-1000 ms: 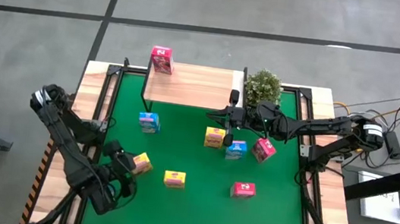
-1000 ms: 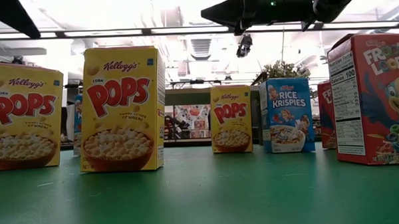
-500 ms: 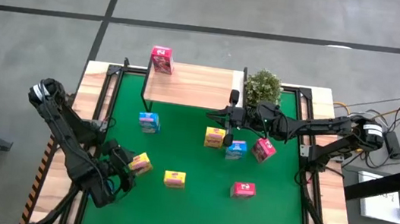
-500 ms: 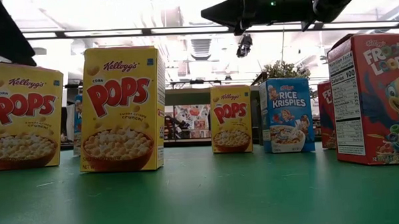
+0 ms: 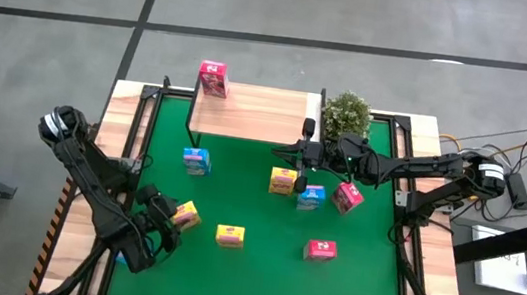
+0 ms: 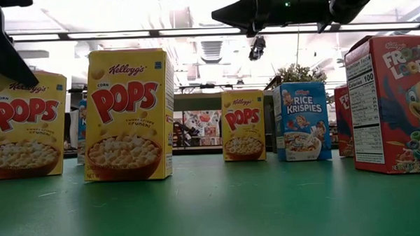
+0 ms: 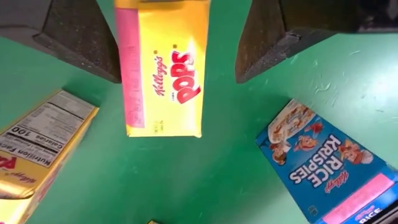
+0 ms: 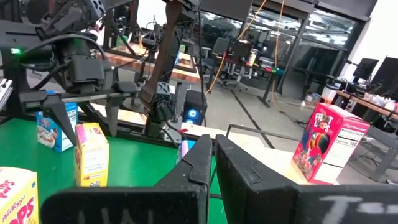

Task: Stack cereal on shelf
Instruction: Put the bottom left yellow cereal box on the shelf

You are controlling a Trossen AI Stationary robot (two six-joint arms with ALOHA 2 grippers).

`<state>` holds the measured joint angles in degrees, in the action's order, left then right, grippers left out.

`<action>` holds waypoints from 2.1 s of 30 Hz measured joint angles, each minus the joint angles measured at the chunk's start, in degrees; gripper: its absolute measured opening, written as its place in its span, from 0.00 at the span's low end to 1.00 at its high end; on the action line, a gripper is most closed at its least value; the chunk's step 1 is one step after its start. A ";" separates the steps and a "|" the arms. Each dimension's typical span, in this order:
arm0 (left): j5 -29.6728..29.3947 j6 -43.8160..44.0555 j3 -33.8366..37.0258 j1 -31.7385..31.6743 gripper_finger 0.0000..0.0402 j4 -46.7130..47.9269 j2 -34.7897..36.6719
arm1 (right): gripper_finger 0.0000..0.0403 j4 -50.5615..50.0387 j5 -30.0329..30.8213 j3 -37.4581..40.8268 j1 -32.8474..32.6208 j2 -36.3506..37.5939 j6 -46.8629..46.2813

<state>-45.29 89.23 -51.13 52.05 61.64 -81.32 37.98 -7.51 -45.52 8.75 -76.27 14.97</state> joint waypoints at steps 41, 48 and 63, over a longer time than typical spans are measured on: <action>-18.35 -52.22 -33.40 -7.23 0.40 9.31 0.70 | 0.03 -7.87 -0.46 -0.02 -2.94 7.71 -0.69; -12.20 -73.66 -39.22 -18.85 0.40 8.19 2.22 | 0.03 -9.73 -0.55 2.48 -7.07 12.20 3.46; 39.09 -115.43 -40.30 -61.82 0.40 -15.53 6.15 | 0.03 -10.70 -0.48 5.04 -7.63 13.27 5.63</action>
<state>-6.20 -26.20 -91.44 -9.77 46.11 -75.18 27.27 -7.99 -40.48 1.13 -63.00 20.60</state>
